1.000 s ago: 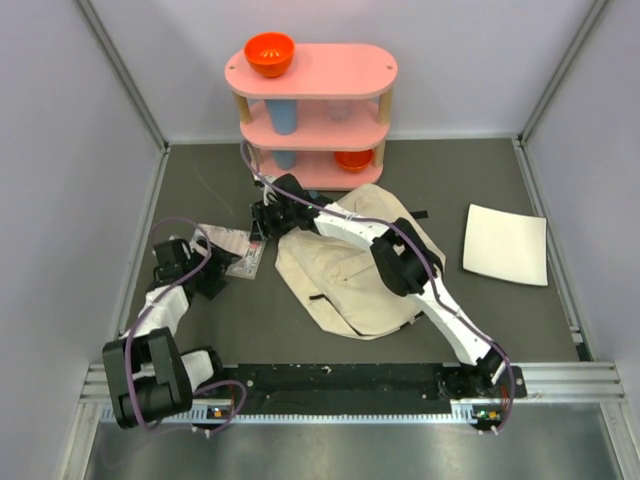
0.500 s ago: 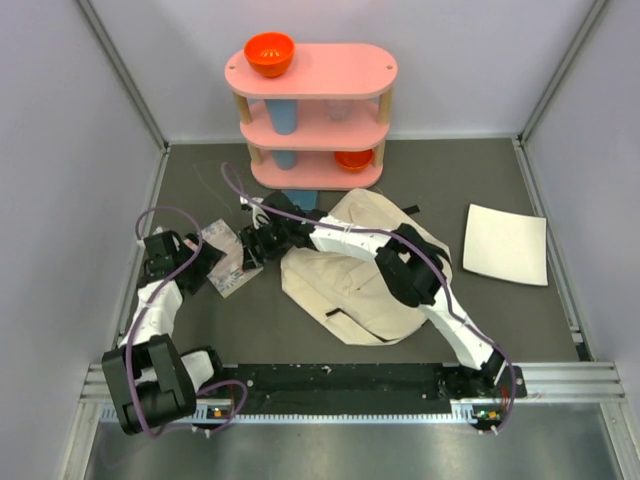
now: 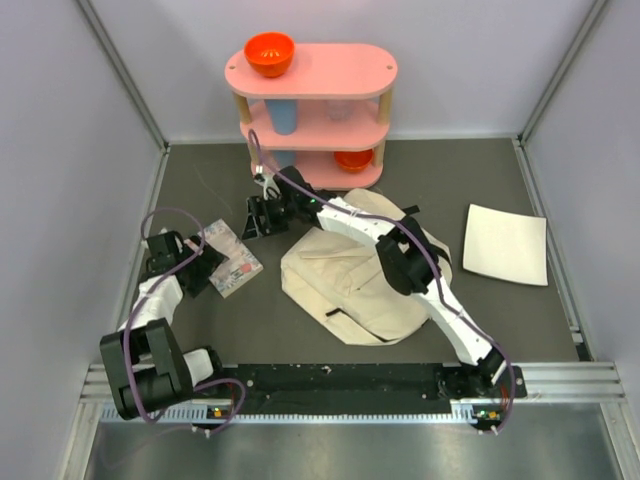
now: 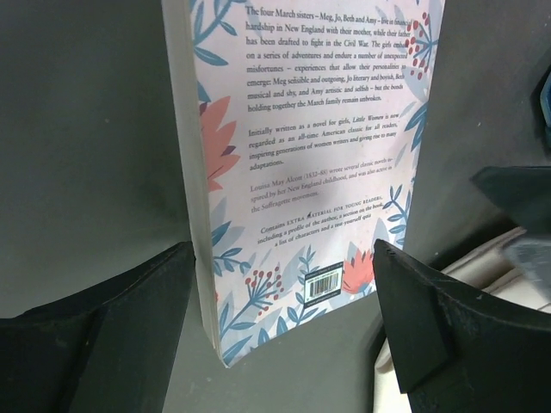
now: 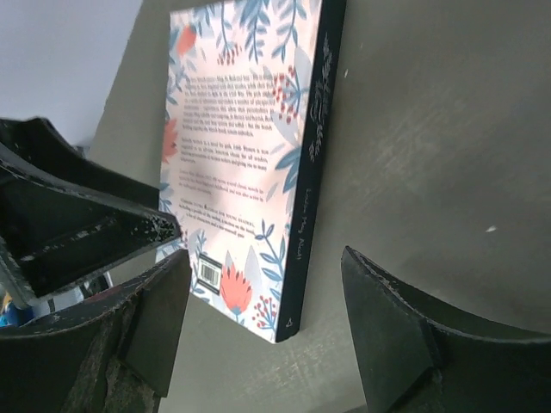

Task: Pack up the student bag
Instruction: Move the book to the center of the board, then pick up the book from the center of the board.

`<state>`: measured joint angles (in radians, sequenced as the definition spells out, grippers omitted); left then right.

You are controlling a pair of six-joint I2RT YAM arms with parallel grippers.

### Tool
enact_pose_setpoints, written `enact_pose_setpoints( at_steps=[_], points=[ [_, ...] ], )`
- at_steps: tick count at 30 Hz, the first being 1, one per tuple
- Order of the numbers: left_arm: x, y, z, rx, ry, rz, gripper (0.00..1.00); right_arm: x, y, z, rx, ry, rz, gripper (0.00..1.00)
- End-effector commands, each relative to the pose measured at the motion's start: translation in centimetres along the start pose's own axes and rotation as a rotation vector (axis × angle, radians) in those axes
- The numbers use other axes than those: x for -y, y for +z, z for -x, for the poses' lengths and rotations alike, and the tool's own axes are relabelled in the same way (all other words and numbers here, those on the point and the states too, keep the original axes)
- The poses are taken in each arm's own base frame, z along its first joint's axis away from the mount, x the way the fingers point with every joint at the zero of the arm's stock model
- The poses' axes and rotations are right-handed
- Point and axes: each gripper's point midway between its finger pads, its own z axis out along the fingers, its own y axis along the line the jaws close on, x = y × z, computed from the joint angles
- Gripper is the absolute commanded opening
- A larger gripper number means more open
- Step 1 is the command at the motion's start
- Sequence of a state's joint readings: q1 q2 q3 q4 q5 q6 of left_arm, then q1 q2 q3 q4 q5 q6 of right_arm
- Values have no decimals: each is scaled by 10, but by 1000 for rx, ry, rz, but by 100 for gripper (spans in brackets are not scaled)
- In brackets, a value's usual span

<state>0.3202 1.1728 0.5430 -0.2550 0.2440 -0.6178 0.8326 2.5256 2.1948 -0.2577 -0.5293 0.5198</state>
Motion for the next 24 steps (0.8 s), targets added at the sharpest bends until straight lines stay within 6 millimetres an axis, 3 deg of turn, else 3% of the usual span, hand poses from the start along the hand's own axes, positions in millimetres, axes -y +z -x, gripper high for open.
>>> enact_pose_setpoints(
  at_steps=[1, 11, 18, 24],
  points=[
    [21, 5, 10, 7, 17, -104, 88, -22, 12, -30, -88, 21, 93, 70],
    [49, -3, 3, -31, 8, -269, 64, -38, 18, -65, -157, 51, 182, 70],
    [69, -18, 8, -4, 23, -362, 49, -41, 16, -68, -151, 58, 185, 70],
    [70, -20, 9, 16, 27, -374, 48, -40, 17, -71, -153, 76, 189, 69]
  ],
)
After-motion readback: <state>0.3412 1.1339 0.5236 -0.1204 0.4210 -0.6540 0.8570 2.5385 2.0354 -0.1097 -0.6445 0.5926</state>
